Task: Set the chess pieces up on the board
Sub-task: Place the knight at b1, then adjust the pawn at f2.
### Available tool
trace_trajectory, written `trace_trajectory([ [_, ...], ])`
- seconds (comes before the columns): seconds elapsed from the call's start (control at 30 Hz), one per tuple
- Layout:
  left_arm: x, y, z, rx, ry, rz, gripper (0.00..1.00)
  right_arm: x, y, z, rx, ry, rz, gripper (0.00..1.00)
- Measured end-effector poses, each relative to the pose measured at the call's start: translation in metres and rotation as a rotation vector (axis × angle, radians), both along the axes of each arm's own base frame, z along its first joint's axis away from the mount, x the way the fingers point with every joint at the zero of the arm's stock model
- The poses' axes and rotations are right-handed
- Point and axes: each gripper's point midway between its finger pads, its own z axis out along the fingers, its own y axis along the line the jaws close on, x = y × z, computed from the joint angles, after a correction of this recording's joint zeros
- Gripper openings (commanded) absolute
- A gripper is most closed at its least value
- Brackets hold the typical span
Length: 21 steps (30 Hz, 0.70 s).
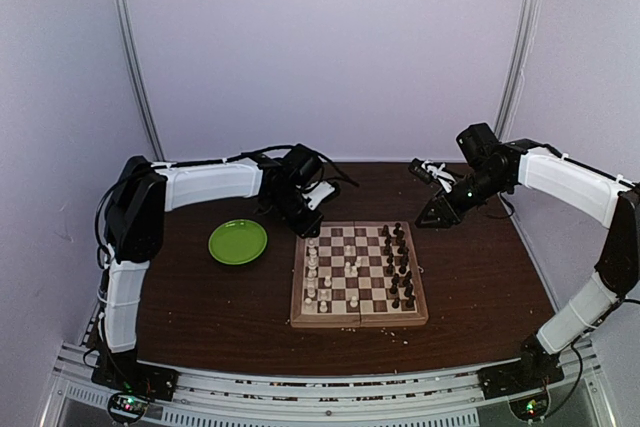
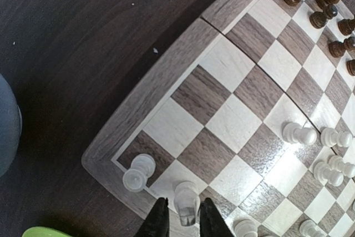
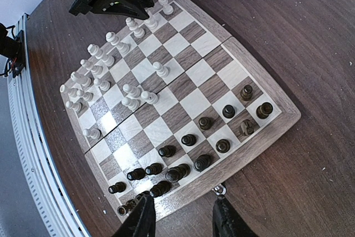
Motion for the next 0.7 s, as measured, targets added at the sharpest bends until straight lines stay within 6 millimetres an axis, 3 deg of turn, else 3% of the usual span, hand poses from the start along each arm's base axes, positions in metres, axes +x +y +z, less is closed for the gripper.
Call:
trace_trajectory([
  [0.17,-0.002,0.004,0.008,0.011,-0.008,-0.008,0.27,0.000,0.000,0.000,0.000,0.000,0.000,0.36],
  [0.3,-0.003,0.010,0.039,0.006,-0.058,-0.016,0.35,0.000,0.000,0.001,-0.002,0.000,0.000,0.36],
  [0.43,0.002,0.014,0.102,-0.036,-0.179,-0.030,0.40,0.004,0.001,0.013,0.003,-0.024,0.000,0.37],
  [0.5,0.006,0.016,0.143,-0.074,-0.264,-0.029,0.44,0.007,0.002,0.024,0.010,-0.046,0.000,0.39],
  [0.6,0.009,0.025,0.194,-0.121,-0.374,-0.026,0.49,0.014,0.003,0.049,0.025,-0.102,-0.004,0.42],
  [0.7,0.012,0.041,0.232,-0.146,-0.461,0.000,0.54,0.021,0.005,0.081,0.028,-0.187,-0.009,0.46],
])
